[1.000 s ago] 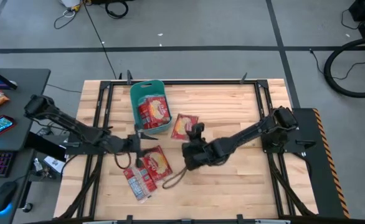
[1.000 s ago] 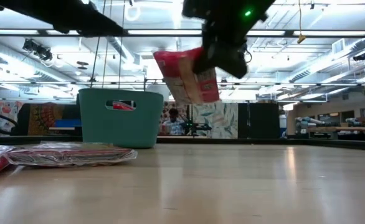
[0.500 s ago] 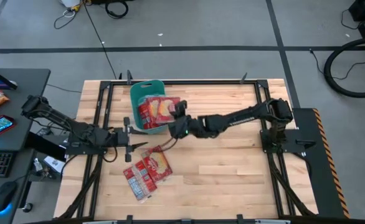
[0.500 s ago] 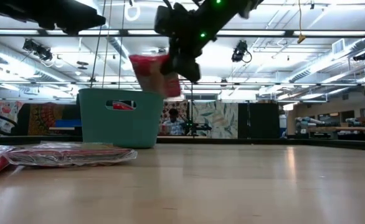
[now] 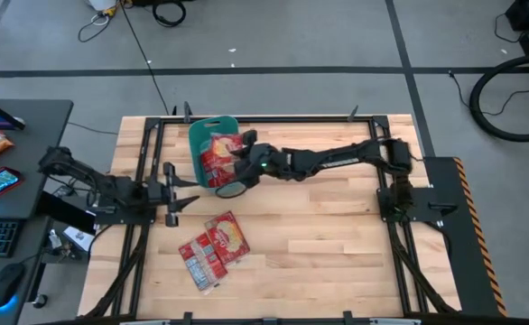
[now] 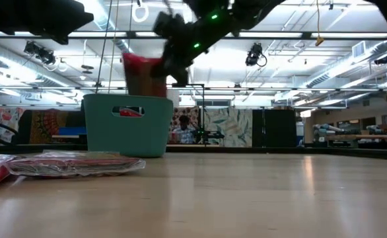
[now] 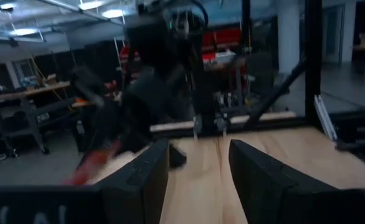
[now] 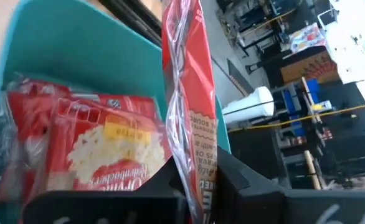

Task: Sort popcorn bags into baskets
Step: Put the red popcorn bag into the green bin

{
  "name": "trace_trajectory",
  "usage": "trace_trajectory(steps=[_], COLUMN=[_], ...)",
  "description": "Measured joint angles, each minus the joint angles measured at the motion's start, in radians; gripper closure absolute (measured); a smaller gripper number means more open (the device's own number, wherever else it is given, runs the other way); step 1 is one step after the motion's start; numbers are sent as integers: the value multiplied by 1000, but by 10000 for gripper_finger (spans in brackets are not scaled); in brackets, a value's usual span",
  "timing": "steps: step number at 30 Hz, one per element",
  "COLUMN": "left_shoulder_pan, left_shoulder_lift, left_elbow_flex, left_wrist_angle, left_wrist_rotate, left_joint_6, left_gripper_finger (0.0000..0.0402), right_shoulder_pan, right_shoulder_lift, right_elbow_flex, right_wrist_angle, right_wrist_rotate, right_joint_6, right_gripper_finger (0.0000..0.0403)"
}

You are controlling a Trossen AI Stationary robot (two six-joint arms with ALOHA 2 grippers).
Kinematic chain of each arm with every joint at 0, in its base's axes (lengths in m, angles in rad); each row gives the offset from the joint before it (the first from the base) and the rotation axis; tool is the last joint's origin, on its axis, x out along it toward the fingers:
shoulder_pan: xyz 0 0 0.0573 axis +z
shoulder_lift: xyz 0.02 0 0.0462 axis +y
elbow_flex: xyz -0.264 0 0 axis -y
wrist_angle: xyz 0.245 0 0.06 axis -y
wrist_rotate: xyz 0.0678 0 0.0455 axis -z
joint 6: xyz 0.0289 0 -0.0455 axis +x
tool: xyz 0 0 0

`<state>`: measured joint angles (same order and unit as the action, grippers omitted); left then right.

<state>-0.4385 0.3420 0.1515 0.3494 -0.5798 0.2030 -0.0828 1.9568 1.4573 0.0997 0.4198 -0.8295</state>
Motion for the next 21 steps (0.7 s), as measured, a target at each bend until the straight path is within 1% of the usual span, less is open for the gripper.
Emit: trace_trajectory(steps=[5, 9, 11, 14, 21], left_shoulder_pan=[3, 1, 0, -6, -22], left_shoulder_lift=[-56, -76, -75, -75, -74], left_elbow_flex=[-12, -12, -12, -12, -12], left_wrist_angle=[8, 13, -7, -46, -58], left_wrist_rotate=[1, 10, 19, 34, 56], left_joint_6=[11, 5, -16, -50, -93], left_gripper_finger=[230, 230, 230, 230, 230], right_shoulder_pan=[5, -1, -7, -16, 10], right_shoulder_lift=[103, 137, 140, 140, 130], right_elbow_flex=[132, 195, 205, 219, 232], right_wrist_angle=[-48, -95, -144, -189, -303], right_wrist_rotate=[-2, 10, 5, -59, -71], right_joint_6=[-34, -23, 10, 65, 146], right_gripper_finger=[366, 362, 355, 335, 277])
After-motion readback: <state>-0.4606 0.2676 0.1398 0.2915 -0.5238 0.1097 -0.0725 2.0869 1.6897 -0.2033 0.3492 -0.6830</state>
